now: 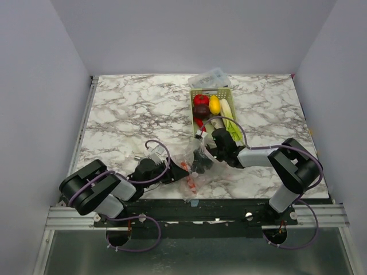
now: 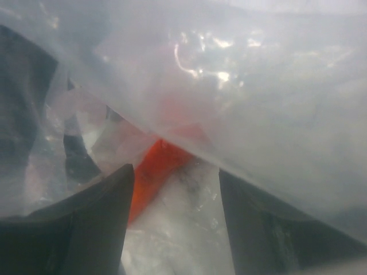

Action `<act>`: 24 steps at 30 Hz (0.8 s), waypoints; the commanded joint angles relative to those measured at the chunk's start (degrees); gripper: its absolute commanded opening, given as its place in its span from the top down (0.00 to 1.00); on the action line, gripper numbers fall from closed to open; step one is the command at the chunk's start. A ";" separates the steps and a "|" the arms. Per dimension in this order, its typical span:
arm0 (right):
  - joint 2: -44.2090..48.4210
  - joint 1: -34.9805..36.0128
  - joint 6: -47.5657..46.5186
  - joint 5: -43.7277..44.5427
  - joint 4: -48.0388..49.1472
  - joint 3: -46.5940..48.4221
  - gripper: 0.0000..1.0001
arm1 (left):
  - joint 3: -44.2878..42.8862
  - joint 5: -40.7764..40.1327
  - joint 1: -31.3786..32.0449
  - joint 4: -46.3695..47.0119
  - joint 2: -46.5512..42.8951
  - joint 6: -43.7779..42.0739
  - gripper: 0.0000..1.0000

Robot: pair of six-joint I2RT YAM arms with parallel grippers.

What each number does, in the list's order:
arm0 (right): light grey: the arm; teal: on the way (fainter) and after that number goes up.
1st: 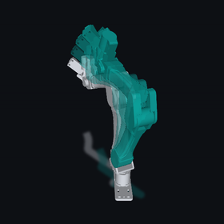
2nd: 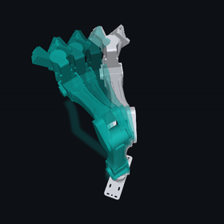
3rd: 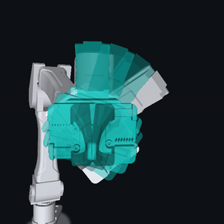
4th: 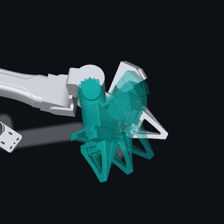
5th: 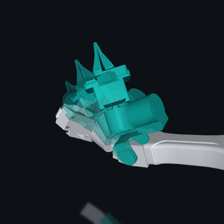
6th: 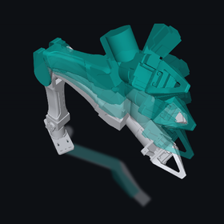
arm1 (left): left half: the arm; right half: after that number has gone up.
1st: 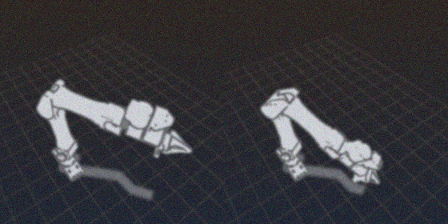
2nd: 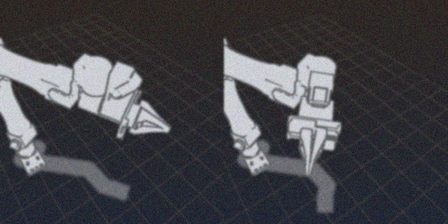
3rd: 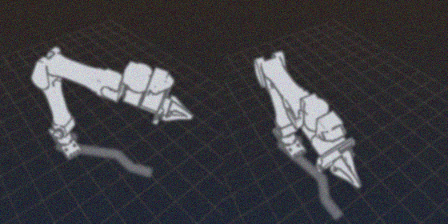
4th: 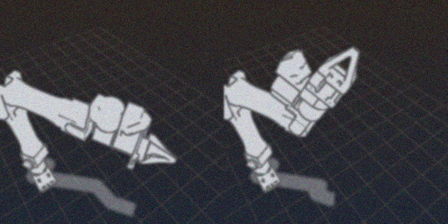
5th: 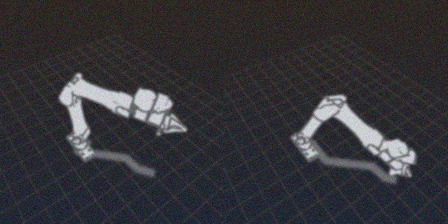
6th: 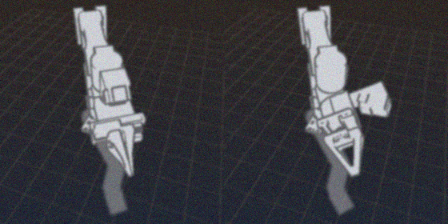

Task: Open the zip-top bag and remove the fake food
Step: Pick up the fake vegetable from the zipper food storage bag.

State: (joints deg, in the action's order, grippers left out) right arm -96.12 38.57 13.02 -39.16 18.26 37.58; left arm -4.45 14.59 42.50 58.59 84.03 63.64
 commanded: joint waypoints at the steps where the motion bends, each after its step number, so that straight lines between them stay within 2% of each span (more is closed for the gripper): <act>1: -0.60 3.27 -4.14 4.91 -4.40 2.17 0.35 | 2.13 -6.89 0.14 -0.85 -4.80 0.34 0.38; 9: -0.27 6.08 -6.98 9.73 -6.45 3.55 0.35 | 0.99 -14.14 0.13 -20.44 -15.25 1.27 0.42; 14: -0.33 6.30 -7.32 9.13 -6.64 3.73 0.34 | -1.46 -17.82 0.08 -29.55 -17.22 -0.10 0.66; 18: -0.50 7.03 -8.11 7.83 -6.43 3.51 0.34 | -3.66 -18.60 0.07 -30.48 -14.09 -1.41 0.77; 24: -1.52 7.23 -8.35 8.13 -6.94 4.24 0.33 | -5.51 -16.55 0.09 -27.44 -9.17 -3.74 0.85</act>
State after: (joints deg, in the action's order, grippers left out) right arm -96.12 45.08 5.89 -32.03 13.98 40.91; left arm -8.29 -0.97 42.50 31.83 71.70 63.02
